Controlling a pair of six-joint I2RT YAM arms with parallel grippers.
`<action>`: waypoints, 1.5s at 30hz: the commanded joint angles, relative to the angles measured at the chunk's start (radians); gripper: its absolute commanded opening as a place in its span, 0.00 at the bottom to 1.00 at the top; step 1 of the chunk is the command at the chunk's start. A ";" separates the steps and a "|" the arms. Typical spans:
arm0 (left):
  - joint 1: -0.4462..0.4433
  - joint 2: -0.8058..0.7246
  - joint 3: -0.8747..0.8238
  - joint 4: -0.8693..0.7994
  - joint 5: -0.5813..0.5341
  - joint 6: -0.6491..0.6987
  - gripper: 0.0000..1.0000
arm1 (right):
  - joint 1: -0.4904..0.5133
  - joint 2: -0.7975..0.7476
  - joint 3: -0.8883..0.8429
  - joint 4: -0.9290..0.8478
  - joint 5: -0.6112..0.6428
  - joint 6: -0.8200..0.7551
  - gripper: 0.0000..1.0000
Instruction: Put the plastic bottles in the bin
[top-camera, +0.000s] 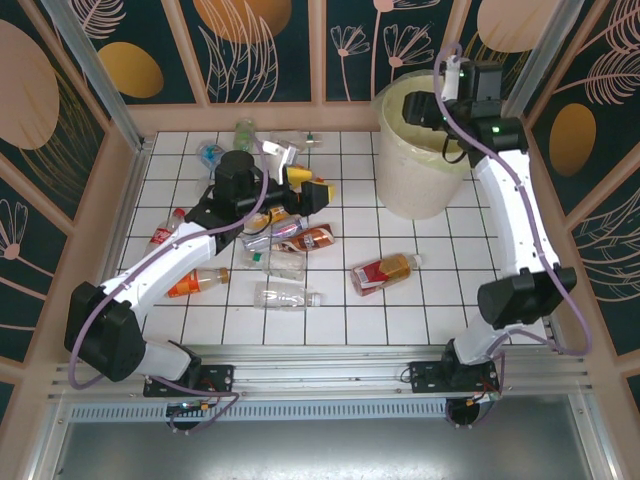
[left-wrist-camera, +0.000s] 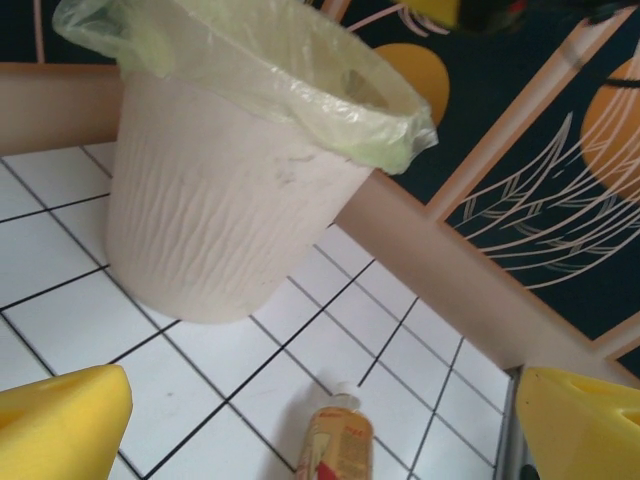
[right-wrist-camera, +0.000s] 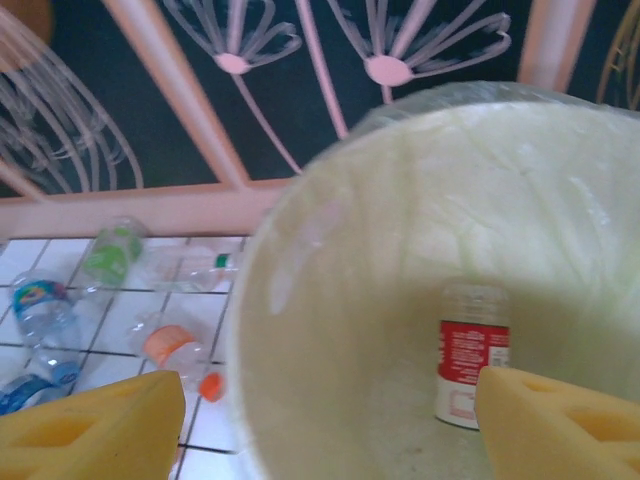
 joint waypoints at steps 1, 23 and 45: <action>-0.017 -0.031 -0.002 -0.060 -0.032 0.086 0.99 | 0.077 -0.088 -0.067 -0.015 0.091 0.003 0.77; -0.025 -0.170 -0.104 -0.140 0.270 0.156 0.99 | 0.398 -0.655 -0.997 -0.068 0.195 0.700 0.84; -0.026 -0.163 -0.176 -0.054 0.201 0.075 0.99 | 0.434 -0.551 -1.350 0.311 0.084 0.826 0.99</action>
